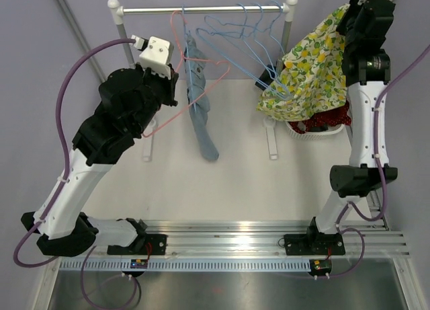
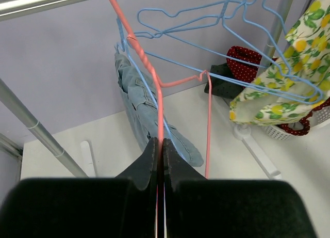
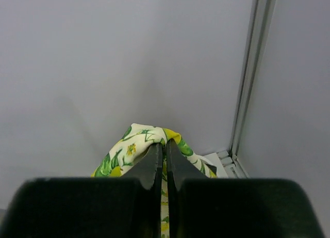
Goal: Remove the skirt from the hanger
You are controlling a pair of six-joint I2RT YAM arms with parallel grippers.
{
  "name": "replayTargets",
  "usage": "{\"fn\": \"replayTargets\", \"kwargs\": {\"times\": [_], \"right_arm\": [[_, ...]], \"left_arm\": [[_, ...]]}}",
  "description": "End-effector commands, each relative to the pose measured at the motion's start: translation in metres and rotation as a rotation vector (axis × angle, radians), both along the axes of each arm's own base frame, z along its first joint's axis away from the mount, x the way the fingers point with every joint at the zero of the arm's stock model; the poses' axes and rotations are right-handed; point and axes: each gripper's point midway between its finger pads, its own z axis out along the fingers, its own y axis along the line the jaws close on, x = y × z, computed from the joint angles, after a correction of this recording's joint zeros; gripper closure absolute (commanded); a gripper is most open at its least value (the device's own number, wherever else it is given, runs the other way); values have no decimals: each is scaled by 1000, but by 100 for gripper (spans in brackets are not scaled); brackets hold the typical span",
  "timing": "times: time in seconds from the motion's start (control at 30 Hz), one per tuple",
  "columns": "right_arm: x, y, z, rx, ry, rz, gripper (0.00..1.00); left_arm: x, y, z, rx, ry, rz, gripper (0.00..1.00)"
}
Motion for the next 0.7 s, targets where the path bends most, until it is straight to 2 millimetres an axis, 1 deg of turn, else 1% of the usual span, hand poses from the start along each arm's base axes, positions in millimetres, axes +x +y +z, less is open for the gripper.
{"fn": "replayTargets", "kwargs": {"times": [0.0, 0.03, 0.1, 0.13, 0.17, 0.2, 0.23, 0.27, 0.3, 0.33, 0.37, 0.4, 0.43, 0.47, 0.5, 0.53, 0.57, 0.6, 0.63, 0.67], "right_arm": [[44, 9, 11, 56, -90, 89, 100], [69, -6, -16, 63, -47, 62, 100], [96, -12, -42, 82, -29, 58, 100], [114, -13, -69, 95, 10, 63, 100], [125, -15, -87, 102, 33, 64, 100], [135, -16, -112, 114, 69, 65, 100], [148, -17, -141, 121, 117, 63, 100], [154, -18, -170, 135, 173, 55, 100], [157, -19, -189, 144, 211, 46, 100], [158, -17, -206, 159, 243, 50, 84], [156, -16, -232, 176, 299, 53, 62], [154, -11, -246, 204, 324, 70, 42], [147, -7, -240, 219, 311, 82, 15], [142, -6, -264, 235, 340, 82, 10], [137, -2, -267, 260, 330, 94, 9], [126, 0, -248, 267, 288, 105, 6], [117, 1, -266, 278, 303, 105, 6], [111, 4, -264, 298, 290, 110, 6], [99, 5, -246, 303, 253, 119, 6], [91, 7, -258, 311, 267, 123, 6]], "left_arm": [[6, 3, 28, -10, -85, 33, 100], [9, 1, 32, -12, -93, 35, 100], [21, -8, 25, 22, -81, 44, 100], [23, -10, 29, 22, -88, 48, 100], [27, -12, 28, 29, -86, 54, 100], [36, -18, 23, 46, -77, 66, 100], [38, -18, 29, 38, -91, 74, 100], [42, -21, 30, 40, -94, 80, 100], [50, -26, 25, 52, -85, 91, 100], [55, -30, 24, 58, -82, 96, 100], [56, -28, 36, 51, -105, 107, 100], [70, -38, 24, 86, -82, 123, 100], [74, -40, 24, 104, -79, 131, 100], [76, -38, 34, 105, -99, 143, 100], [81, -41, 31, 118, -96, 153, 100], [86, -44, 30, 130, -97, 161, 100], [96, -50, 21, 158, -90, 170, 100], [99, -50, 24, 153, -99, 181, 100], [102, -52, 28, 145, -112, 188, 100], [109, -57, 22, 155, -108, 190, 100]]}}
